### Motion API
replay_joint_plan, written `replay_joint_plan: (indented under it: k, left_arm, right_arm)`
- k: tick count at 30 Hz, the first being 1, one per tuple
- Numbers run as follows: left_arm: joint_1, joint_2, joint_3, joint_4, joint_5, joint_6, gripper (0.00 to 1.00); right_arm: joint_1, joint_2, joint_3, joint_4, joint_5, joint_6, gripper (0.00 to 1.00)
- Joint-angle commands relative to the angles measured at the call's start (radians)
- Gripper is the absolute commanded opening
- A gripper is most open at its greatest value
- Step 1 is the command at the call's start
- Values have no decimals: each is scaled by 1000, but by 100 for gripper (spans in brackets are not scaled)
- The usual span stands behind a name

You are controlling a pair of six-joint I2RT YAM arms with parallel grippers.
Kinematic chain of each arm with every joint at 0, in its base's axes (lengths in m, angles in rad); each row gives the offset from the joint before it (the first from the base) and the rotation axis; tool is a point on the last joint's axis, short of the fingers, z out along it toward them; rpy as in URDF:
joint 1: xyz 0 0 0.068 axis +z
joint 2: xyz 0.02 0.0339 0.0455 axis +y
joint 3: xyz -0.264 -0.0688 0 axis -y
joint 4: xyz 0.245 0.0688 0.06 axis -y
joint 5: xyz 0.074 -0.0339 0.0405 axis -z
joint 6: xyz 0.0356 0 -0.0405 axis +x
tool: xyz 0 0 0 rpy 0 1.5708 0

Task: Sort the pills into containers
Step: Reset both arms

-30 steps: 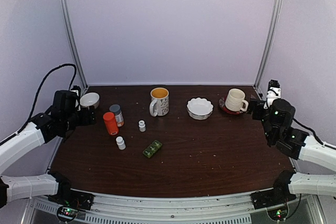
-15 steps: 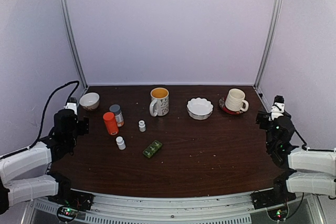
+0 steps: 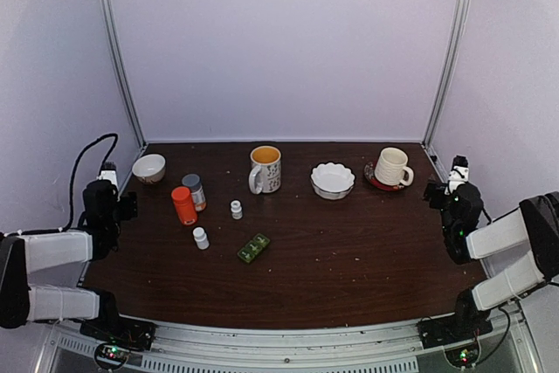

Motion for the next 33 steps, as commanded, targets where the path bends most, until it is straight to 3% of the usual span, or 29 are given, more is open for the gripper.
replay_joint_plan:
  k: [1,5,11,16,24,30,33]
  left_arm:
    - [36,23,16,142,86,39,98]
    - [87,80,45,175,214,56,98]
    - [120,195,119,228,241,90,98]
    - [149,247,194,137,312,81,97]
    - [149,150,47,323,445,40,98]
    - [148,227,144,234,392,-15,97]
    - [149,300,97,413,488,3,98]
  right_arm:
    - [-10,-9,38,-2,-76,34,97]
    - [-10,-2,33,21,-76,26,100]
    - [-10,4,30,39,-75,24,100]
    - [-10,4,30,37,-75,23,100]
    - [-6,3,30,38,-101,10,100]
    - [-4,2,29,39,-105,10,100]
    - [-3,3,30,39,-107,10,100]
